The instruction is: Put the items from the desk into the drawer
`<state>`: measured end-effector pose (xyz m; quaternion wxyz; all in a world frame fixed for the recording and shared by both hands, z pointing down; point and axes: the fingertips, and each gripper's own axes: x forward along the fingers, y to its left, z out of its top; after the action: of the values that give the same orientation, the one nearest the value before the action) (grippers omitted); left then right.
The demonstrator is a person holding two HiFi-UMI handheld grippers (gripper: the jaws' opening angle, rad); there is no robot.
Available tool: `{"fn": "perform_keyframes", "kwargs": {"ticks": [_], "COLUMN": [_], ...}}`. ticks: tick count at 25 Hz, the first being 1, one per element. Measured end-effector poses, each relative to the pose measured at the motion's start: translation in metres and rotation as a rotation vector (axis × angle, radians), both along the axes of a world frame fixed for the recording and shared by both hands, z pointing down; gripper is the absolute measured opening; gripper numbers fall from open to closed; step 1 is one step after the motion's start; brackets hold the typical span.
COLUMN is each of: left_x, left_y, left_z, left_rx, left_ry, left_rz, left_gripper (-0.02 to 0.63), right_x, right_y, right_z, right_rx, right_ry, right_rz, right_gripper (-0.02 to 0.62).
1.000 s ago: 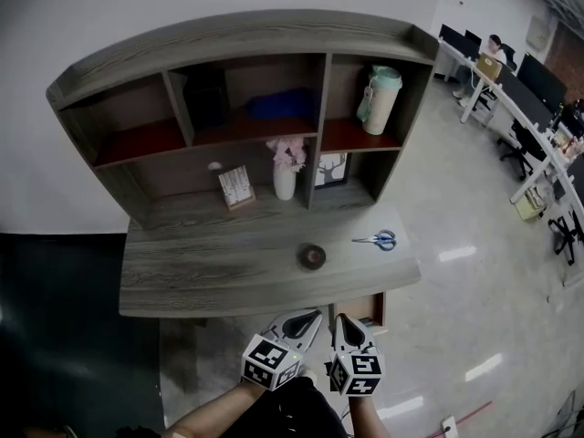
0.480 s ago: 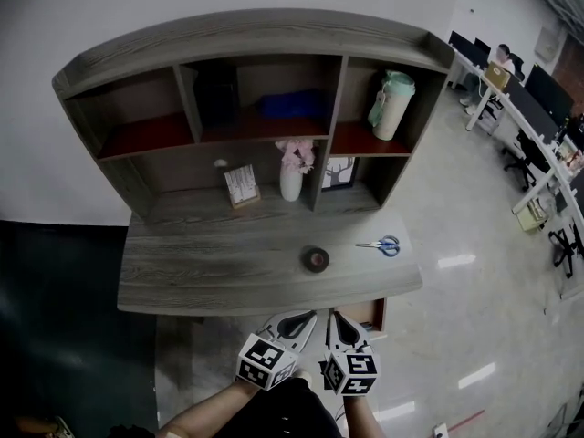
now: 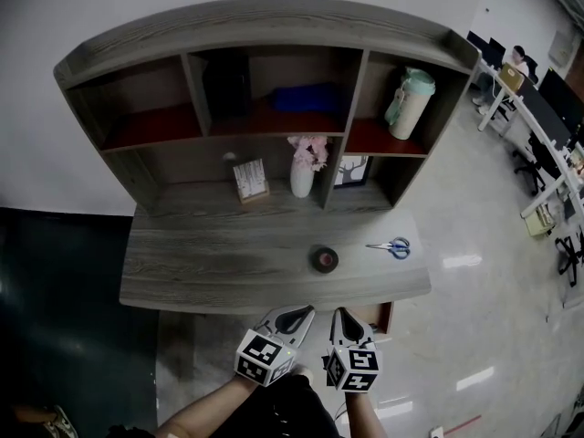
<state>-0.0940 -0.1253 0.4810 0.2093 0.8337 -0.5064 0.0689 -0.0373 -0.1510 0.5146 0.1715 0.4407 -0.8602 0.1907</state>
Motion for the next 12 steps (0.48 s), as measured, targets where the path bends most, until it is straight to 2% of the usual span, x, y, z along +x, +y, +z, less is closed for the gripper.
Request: {"fn": "perform_keyframes", "kwargs": {"ticks": [4,8,12], "left_x": [-0.009,-0.012,-0.017], "left_y": [-0.004,-0.012,-0.019], "left_z": [0.006,0.007,0.012], "left_rx": [-0.016,-0.009,-0.015], "left_ry": [-0.032,0.000,-0.003], "left_rz": [-0.018,-0.037,-0.045], "left_gripper": [0.009,0.009,0.009], "right_x": [-0.007,-0.015,-0.024], "right_y": [-0.008,-0.017,-0.022], "right_z": [-0.001,0.000,0.005], "right_rx": [0.011,0.017,0.007], "right_ry": [-0.012,-0.012,-0.014], "right_rz": [-0.004,-0.024,-0.044], "right_gripper": [0.014,0.014,0.014]}}
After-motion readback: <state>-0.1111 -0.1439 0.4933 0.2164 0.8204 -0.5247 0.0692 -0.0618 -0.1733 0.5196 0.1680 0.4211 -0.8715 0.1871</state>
